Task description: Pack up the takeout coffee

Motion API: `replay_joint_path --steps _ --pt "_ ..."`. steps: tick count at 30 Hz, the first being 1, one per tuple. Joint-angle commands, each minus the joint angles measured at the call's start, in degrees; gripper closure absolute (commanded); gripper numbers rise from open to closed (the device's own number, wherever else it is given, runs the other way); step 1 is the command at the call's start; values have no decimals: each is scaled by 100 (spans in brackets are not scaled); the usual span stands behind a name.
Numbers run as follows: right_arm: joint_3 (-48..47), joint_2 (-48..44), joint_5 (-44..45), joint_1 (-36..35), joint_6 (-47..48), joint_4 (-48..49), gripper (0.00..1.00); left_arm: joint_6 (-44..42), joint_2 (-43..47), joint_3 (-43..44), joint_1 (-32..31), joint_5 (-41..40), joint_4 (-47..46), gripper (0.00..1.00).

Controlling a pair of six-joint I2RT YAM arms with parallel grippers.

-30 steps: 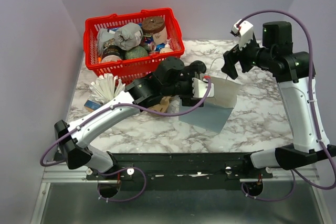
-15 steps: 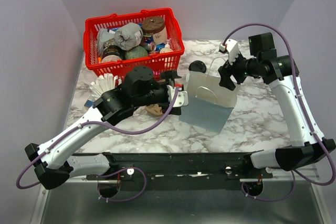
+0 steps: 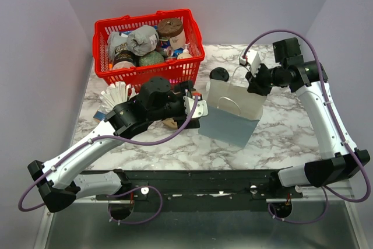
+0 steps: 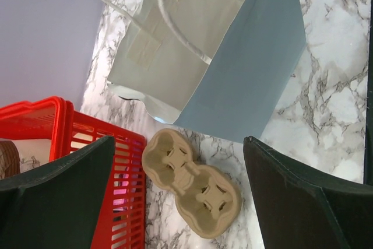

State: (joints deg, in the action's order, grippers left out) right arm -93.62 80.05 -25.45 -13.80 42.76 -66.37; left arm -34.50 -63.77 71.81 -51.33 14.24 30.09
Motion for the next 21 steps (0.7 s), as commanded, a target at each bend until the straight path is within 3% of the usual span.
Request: replay_joint_path --steps 1,4,13,21 --pt "-7 28 -109 27 127 -139 87 -39 40 -106 62 -290 -126 1" --pt "-59 -155 75 27 118 -175 99 -39 -21 -106 97 -360 -205 1" --pt "133 -1052 1217 27 417 141 99 154 -74 -255 255 -361 -539 1" --pt "1388 -1861 1649 27 286 1072 99 347 -110 -422 317 -369 -846 1"
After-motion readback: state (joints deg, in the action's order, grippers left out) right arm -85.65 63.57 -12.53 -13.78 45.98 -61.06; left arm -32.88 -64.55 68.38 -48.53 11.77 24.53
